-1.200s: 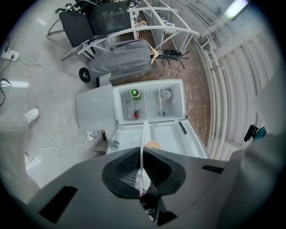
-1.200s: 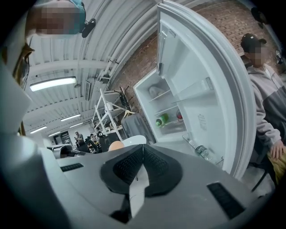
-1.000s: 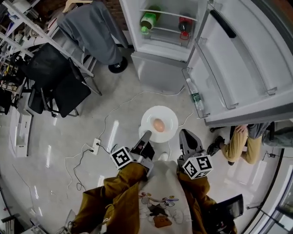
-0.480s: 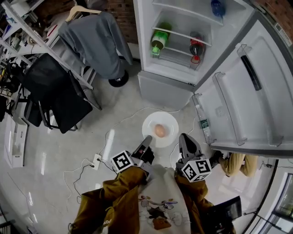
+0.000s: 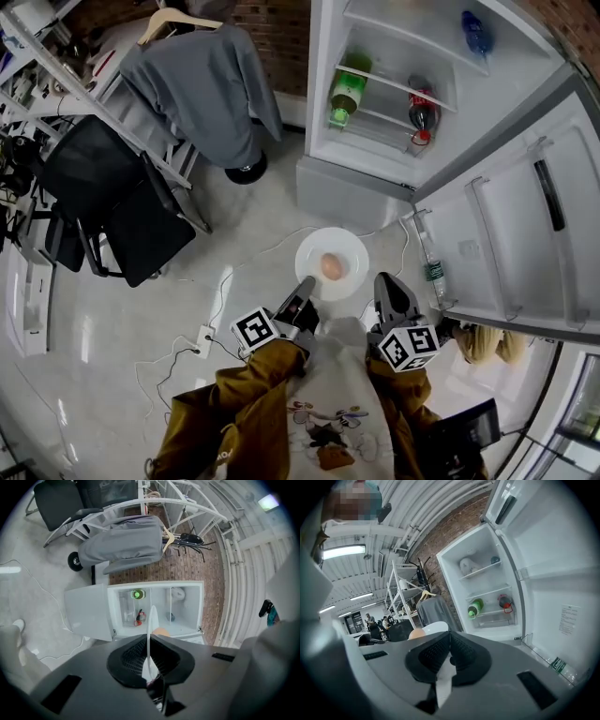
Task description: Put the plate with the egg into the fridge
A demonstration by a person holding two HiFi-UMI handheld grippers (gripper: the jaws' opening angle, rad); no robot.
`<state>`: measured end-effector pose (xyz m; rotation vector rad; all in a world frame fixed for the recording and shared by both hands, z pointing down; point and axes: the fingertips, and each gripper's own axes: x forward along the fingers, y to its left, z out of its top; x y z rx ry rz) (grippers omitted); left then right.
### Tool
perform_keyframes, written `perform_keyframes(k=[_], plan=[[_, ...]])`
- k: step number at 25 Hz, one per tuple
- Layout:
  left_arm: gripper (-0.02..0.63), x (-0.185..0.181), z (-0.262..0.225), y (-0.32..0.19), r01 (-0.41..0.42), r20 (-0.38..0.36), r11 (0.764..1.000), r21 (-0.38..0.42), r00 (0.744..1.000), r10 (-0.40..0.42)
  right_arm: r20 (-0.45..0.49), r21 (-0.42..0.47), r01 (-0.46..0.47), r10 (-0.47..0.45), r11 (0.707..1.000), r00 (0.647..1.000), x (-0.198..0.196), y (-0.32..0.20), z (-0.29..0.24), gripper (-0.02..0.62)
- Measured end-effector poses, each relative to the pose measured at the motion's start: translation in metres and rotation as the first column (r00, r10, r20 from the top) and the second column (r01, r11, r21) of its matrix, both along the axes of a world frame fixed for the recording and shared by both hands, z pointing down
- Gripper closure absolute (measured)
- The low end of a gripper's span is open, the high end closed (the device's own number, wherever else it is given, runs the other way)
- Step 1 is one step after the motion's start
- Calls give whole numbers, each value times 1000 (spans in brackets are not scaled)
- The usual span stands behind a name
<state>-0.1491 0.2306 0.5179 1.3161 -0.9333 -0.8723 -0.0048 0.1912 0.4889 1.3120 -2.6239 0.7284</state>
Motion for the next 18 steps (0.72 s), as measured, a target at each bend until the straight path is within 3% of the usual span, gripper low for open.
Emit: perform_keyframes(k=[11, 18], plan=[[589, -15, 2, -19, -3, -15, 1000, -5, 1000, 3, -6, -16, -18, 18, 1000, 1000, -13, -15, 5, 591], [589, -15, 8, -49, -3, 1, 1000, -24, 1000, 3, 32, -7, -6, 6, 1000, 999, -16, -56, 16, 591]])
